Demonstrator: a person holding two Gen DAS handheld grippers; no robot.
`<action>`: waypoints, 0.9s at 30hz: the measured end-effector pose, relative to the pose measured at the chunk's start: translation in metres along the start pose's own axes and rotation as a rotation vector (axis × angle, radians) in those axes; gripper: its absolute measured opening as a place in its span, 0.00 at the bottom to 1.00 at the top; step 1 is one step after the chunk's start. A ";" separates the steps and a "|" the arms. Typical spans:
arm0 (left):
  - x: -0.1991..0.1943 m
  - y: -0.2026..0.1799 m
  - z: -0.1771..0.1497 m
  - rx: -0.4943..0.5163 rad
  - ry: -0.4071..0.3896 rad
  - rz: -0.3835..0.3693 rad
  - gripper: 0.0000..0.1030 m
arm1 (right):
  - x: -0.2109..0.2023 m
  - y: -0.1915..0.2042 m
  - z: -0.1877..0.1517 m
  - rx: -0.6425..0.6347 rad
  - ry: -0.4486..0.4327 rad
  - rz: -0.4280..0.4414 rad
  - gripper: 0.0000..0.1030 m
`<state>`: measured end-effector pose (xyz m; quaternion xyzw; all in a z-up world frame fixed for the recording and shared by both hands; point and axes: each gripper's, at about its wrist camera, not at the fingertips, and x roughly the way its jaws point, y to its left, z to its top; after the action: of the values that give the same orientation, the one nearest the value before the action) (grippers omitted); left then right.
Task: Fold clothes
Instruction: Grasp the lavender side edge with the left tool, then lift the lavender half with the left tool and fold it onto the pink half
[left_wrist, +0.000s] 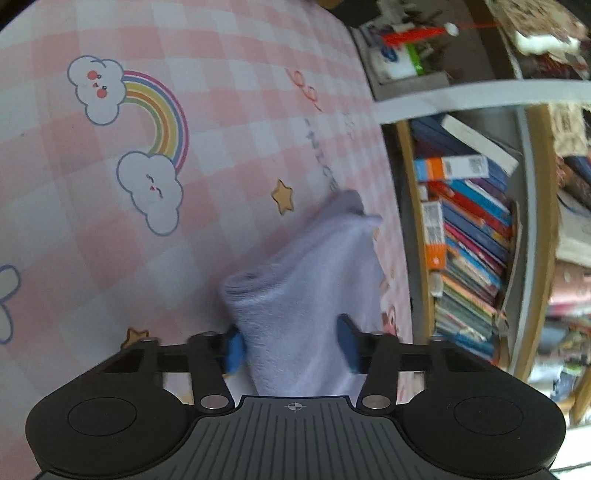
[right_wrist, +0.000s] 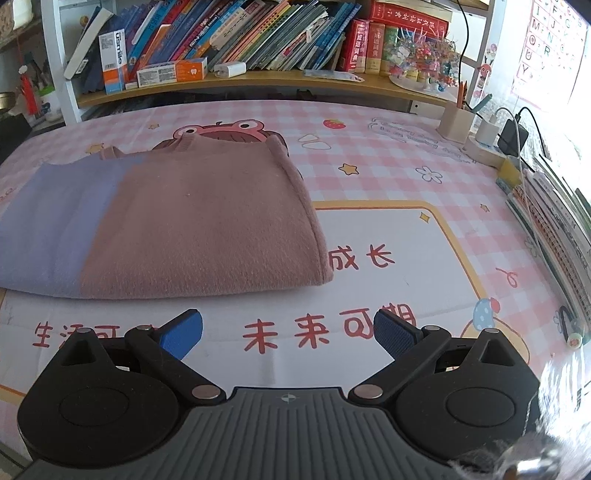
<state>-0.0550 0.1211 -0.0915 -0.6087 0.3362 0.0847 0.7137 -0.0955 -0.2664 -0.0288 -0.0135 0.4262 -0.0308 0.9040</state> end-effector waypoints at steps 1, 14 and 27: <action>0.003 0.000 0.002 -0.005 0.000 0.007 0.26 | 0.001 0.000 0.001 0.002 0.003 -0.004 0.97; -0.007 0.013 0.038 0.033 -0.059 0.032 0.10 | 0.031 -0.003 0.024 0.179 0.062 0.013 0.96; -0.047 0.034 0.066 0.013 -0.220 0.078 0.10 | 0.048 0.037 0.037 0.104 0.098 0.225 0.54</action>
<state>-0.0838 0.2042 -0.0900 -0.5774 0.2797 0.1766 0.7464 -0.0350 -0.2332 -0.0438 0.0830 0.4663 0.0482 0.8794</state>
